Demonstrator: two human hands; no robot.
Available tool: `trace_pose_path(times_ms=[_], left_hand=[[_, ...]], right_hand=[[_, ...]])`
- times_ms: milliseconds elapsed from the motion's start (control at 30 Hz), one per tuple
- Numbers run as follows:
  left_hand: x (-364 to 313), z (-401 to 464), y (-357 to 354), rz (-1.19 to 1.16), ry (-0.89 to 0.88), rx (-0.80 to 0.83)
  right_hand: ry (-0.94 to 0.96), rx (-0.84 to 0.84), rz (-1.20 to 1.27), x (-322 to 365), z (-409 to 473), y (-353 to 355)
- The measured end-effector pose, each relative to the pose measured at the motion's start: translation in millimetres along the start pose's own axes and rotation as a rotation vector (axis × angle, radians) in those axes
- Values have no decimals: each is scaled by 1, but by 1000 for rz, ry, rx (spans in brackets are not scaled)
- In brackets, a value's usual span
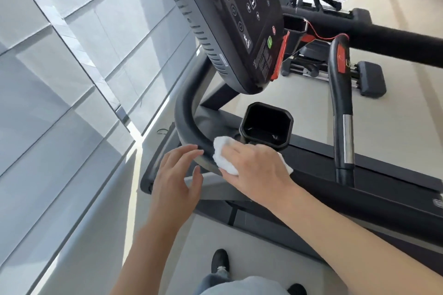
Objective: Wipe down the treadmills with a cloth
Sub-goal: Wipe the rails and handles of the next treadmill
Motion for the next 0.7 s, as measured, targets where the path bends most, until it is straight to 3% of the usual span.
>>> trace_pose_path(times_ms=[100, 300, 600, 700], left_hand=[[-26, 10, -17, -28, -121, 6], [-88, 20, -63, -63, -349, 110], [-142, 14, -94, -12, -420, 154], [-150, 13, -92, 30, -381, 171]], right_hand=[[-115, -151, 74, -36, -53, 33], [-493, -128, 75, -109, -130, 75], [-553, -116, 129, -138, -164, 93], [-550, 4, 94, -137, -141, 85]])
Point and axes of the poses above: each hand's wrist, its own z-axis towards the middle knuckle, its own y-axis out of the back of the hand, x = y × z, the point moved 3 cm from there along z, towards the middle knuckle, and after that the axes turned 11 degrees about z, right-handed, at the moved point
